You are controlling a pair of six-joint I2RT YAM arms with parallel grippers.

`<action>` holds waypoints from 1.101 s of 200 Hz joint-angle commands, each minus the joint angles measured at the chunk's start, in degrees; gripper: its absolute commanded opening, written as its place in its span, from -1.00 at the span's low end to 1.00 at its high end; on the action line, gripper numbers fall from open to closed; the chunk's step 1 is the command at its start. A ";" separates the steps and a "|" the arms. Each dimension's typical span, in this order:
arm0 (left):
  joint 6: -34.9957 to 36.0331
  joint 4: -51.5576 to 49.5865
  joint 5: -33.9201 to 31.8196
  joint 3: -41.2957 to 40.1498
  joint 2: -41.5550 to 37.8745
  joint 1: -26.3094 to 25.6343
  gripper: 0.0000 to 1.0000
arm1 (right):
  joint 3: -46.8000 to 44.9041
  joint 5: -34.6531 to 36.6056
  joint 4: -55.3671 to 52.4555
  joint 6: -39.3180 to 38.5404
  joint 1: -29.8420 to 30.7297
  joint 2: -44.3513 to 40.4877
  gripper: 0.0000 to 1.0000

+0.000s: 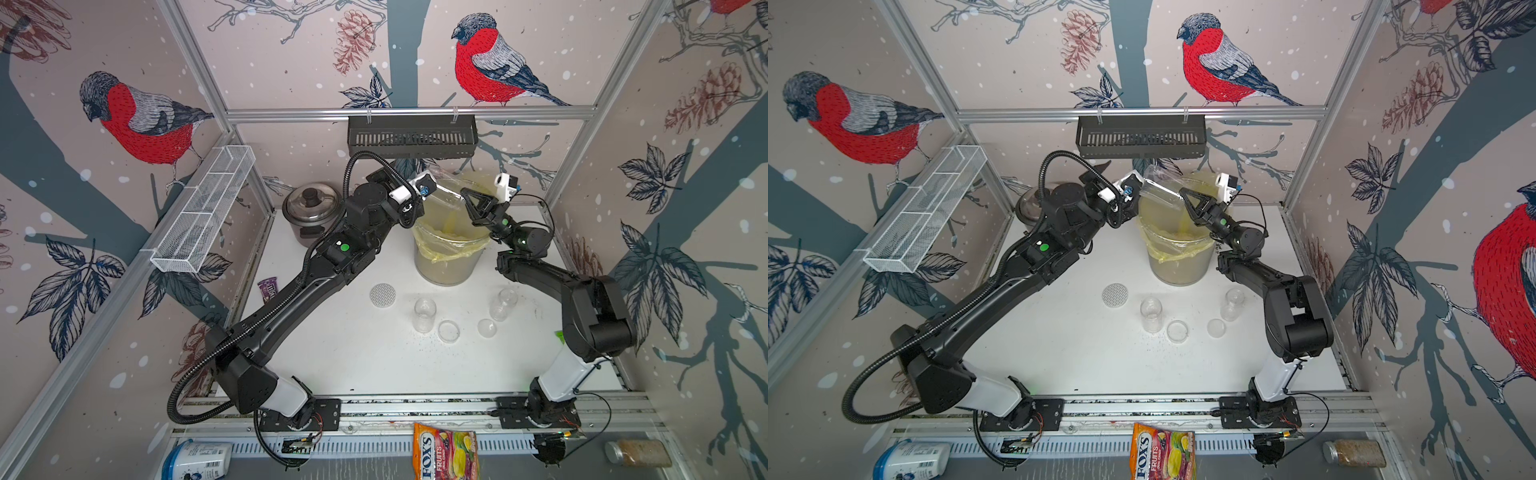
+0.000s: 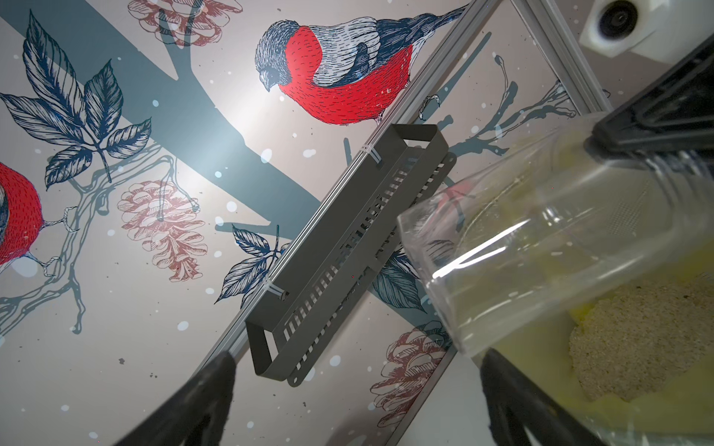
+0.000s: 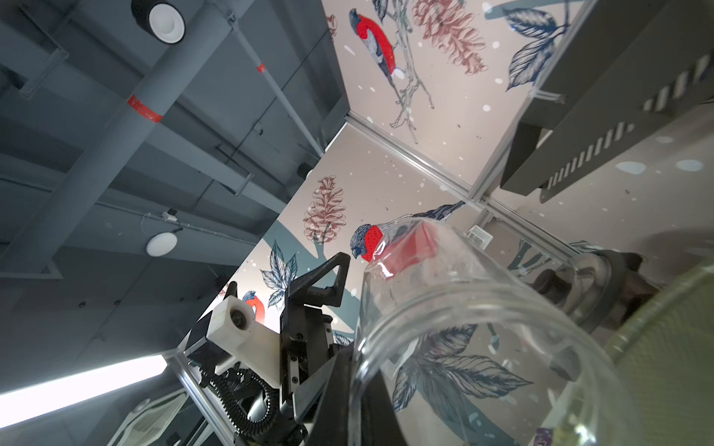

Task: Empty moldy rice from jars
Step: Pour the moldy rice from the jar into the trash bin.

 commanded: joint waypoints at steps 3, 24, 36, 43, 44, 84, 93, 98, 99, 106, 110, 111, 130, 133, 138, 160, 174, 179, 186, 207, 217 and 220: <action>0.53 1.25 0.00 0.69 0.14 0.13 0.95 | 2.32 -3.41 13.95 1.52 -0.13 0.04 -1.00; 0.76 1.37 -0.35 0.00 -0.84 0.29 0.95 | -2.79 2.75 13.36 -2.95 -0.93 -2.93 -1.00; 0.68 3.27 0.36 -1.80 -1.55 0.46 0.95 | 7.54 -1.66 13.99 2.33 0.15 3.25 -1.00; 0.46 2.49 0.88 -1.33 -1.39 0.39 0.95 | 8.52 -3.23 14.01 3.72 0.69 4.00 -1.00; 0.35 2.38 0.88 -1.18 -1.35 0.39 0.95 | 8.09 -3.29 14.00 3.38 0.74 3.75 -1.00; 0.59 2.72 0.66 -1.63 -1.73 0.48 0.95 | 6.61 -3.01 13.98 2.24 1.21 4.29 -1.00; 0.02 1.72 0.96 -0.79 -1.36 0.48 0.95 | 4.09 -3.46 13.89 0.49 1.31 2.26 -1.00; -0.11 0.76 0.77 -0.16 -1.06 0.48 0.95 | 0.88 -2.65 13.85 -1.12 0.84 0.43 -1.00; -0.11 0.59 0.74 -0.07 -1.05 0.48 0.95 | 0.23 -2.38 13.79 -1.37 0.73 0.12 -1.00; 0.08 -0.01 0.13 0.09 -1.01 0.48 0.95 | -3.77 0.84 13.71 -2.49 -0.03 -1.43 -1.00; 0.41 0.33 -0.16 -0.20 -1.15 0.48 0.95 | -4.22 2.05 13.27 -2.84 -0.10 -1.37 -1.00; 0.50 0.46 -0.21 -0.35 -1.18 0.48 0.95 | -3.99 1.94 13.11 -2.84 -0.14 -1.22 -1.00; 0.44 3.54 0.64 -3.14 -2.08 0.83 0.95 | 4.25 -2.33 13.84 3.06 0.67 4.52 -1.00; 0.25 3.23 0.81 -3.08 -2.01 0.83 0.95 | 4.61 -2.64 13.78 3.28 0.71 4.68 -1.00; -0.05 2.53 0.95 -2.73 -1.85 0.83 0.95 | 4.71 -3.04 12.69 3.08 0.63 4.37 -1.00; 0.75 2.55 0.18 -3.57 -2.40 0.86 0.95 | 2.94 -7.45 2.45 -0.73 -0.99 1.17 -1.00; 2.08 4.63 0.21 -5.78 -3.53 0.92 0.95 | 1.98 -9.81 -0.63 -1.99 -1.75 -1.42 -1.00; 2.47 4.85 0.34 -6.23 -3.86 0.92 0.95 | 1.87 -10.59 -3.31 -3.24 -2.00 -2.65 -1.00; 3.05 4.79 0.60 -6.82 -4.22 0.89 0.95 | 1.85 -11.52 -9.29 -6.39 -2.19 -4.68 -1.00; 4.74 6.29 1.32 -9.21 -5.52 0.92 0.95 | 6.89 -14.36 -41.80 -24.85 -1.76 -10.53 -1.00; 5.24 7.04 1.74 -10.31 -6.22 0.87 0.95 | 13.76 -13.54 -65.98 -39.83 -0.71 -12.25 -1.00; 5.32 7.54 1.79 -10.67 -6.48 0.83 0.95 | 16.25 -12.56 -74.28 -44.55 -0.34 -12.44 -1.00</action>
